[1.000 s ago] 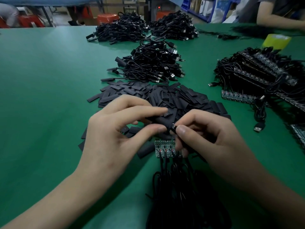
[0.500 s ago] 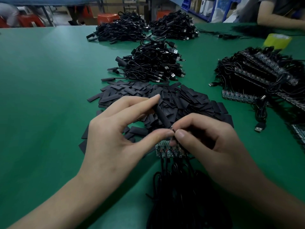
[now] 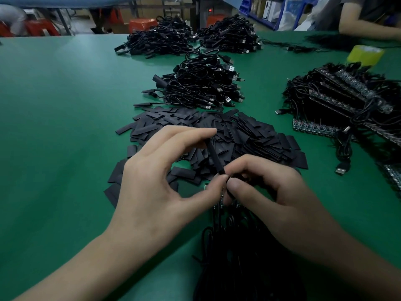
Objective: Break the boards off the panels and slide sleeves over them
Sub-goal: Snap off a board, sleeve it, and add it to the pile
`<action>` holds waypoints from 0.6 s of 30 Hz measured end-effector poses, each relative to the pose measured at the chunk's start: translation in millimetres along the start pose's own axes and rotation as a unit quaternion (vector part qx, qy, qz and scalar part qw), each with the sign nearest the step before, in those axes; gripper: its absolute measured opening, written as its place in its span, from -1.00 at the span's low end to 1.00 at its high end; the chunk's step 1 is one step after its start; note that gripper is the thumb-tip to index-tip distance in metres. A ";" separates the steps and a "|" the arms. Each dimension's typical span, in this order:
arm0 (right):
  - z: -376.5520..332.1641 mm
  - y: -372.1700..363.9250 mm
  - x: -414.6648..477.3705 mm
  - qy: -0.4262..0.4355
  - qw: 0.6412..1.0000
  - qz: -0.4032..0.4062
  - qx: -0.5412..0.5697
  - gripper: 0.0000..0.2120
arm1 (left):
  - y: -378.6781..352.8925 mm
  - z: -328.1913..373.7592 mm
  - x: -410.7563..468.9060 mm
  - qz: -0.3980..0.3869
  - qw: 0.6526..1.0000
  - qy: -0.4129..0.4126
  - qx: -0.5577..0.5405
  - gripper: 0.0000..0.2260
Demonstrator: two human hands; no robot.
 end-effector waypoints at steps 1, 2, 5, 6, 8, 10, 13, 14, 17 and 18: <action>0.1 -0.2 0.1 0.002 1.000 -0.001 -0.006 -0.89 | 0.5 1.0 -0.1 0.002 1.000 -0.003 0.006 -0.56; 0.0 -0.1 0.1 0.006 1.000 -0.001 -0.010 -0.88 | 1.1 1.6 -0.1 0.004 1.000 -0.005 0.010 -0.57; -0.5 -0.2 0.3 0.014 1.000 0.001 -0.018 -0.88 | 2.2 3.3 -0.2 0.007 1.000 -0.008 0.016 -0.59; 0.0 0.0 0.3 0.014 1.000 0.003 -0.021 -0.89 | 2.1 3.8 -0.1 0.008 1.000 -0.008 0.016 -0.59; 0.4 0.5 0.2 0.015 1.000 0.008 -0.019 -0.90 | 2.0 3.7 -0.2 0.012 1.000 -0.006 0.012 -0.59; 0.7 1.1 0.1 0.017 1.000 0.006 -0.020 -0.89 | 2.4 1.6 -0.2 0.024 1.000 0.000 -0.004 -0.58; 3.4 3.0 0.6 0.006 1.000 -0.002 -0.025 -0.86 | 3.2 -3.8 0.5 0.039 0.999 0.018 -0.021 -0.52; 4.7 4.2 1.0 0.001 1.000 -0.001 -0.020 -0.85 | 3.8 -5.6 1.0 0.043 0.999 0.027 -0.019 -0.49; 9.7 8.7 2.9 -0.021 1.000 0.008 -0.019 -0.85 | 5.1 -12.6 3.0 0.049 0.997 0.054 0.012 -0.45; 11.5 10.6 3.7 -0.026 0.999 0.014 -0.030 -0.86 | 4.7 -16.1 3.5 0.044 0.997 0.065 0.026 -0.45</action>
Point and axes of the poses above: each hand's wrist, its own x-axis towards the middle knuckle, its own y-axis out of the back of the hand, z = x × y, the point moved 5 cm from there along x, towards the middle knuckle, and after that the axes turned 11 degrees about x, right-handed, at the moved point
